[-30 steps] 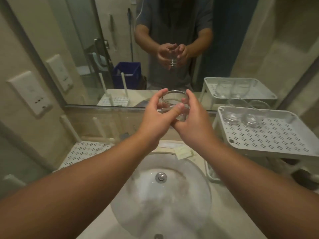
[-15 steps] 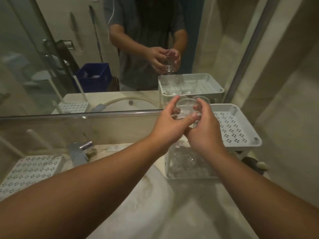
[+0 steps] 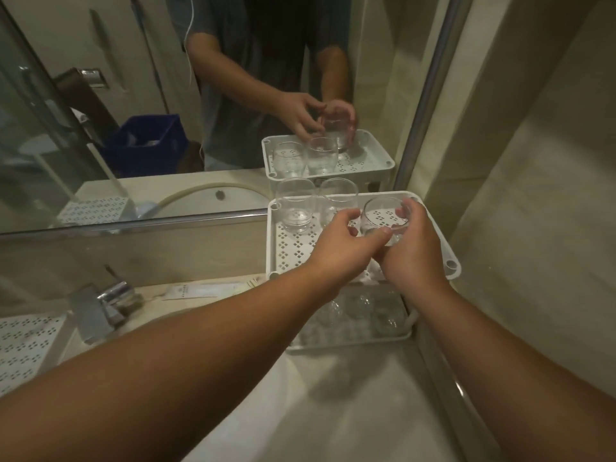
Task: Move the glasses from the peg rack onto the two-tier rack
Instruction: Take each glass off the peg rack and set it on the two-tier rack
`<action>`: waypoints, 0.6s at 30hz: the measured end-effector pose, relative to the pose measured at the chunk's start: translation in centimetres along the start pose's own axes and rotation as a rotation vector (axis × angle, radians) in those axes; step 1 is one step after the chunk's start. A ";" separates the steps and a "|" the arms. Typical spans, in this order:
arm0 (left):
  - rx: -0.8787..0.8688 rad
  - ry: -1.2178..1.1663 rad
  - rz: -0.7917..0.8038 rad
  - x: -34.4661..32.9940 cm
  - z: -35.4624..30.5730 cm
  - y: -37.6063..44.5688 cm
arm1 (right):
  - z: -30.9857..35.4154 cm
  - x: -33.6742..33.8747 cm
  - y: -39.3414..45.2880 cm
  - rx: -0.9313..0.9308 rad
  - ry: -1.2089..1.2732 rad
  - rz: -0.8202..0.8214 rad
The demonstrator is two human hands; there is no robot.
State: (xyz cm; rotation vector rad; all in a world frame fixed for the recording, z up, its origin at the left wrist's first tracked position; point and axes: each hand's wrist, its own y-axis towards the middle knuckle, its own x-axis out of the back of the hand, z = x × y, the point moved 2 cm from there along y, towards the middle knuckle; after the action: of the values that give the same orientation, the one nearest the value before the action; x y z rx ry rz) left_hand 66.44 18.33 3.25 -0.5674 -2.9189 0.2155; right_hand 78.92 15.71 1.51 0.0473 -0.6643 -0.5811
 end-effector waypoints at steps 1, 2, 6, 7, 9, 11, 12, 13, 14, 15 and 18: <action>0.006 0.004 -0.002 -0.2 0.2 0.2 | -0.3 0.0 0.3 -0.001 -0.008 0.002; 0.011 0.006 -0.001 -0.5 0.3 0.4 | -0.5 0.0 0.5 -0.002 -0.014 0.008; 0.021 0.003 0.001 -1.0 0.6 0.9 | -0.6 -0.2 1.3 -0.029 -0.047 0.040; 0.022 -0.002 -0.001 -1.1 0.6 1.0 | -0.6 -0.3 1.6 -0.035 -0.051 0.046; 0.026 -0.009 -0.004 -1.1 0.8 1.3 | -0.5 -0.4 2.0 -0.039 -0.051 0.056; 0.033 -0.022 -0.006 -1.2 0.8 1.5 | -0.5 -0.4 2.5 -0.038 -0.053 0.053; 0.040 -0.030 -0.014 -1.2 0.8 1.5 | -0.5 -0.4 2.7 -0.042 -0.052 0.047; 0.050 -0.042 -0.031 -1.2 0.9 1.6 | -0.4 -0.4 2.9 -0.048 -0.049 0.040; 0.061 -0.058 -0.050 -1.1 1.0 1.7 | -0.4 -0.4 3.0 -0.053 -0.046 0.031; 0.072 -0.074 -0.065 -1.1 1.1 1.9 | -0.4 -0.4 3.2 -0.058 -0.046 0.024; 0.077 -0.098 -0.075 -1.0 1.4 2.4 | -0.4 -0.7 3.6 -0.075 -0.045 0.025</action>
State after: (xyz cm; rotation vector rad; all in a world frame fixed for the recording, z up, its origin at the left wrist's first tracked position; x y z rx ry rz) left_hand 67.99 19.99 1.32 -0.4476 -3.0034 0.3535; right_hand 80.50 18.99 1.58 -0.0443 -0.6853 -0.5835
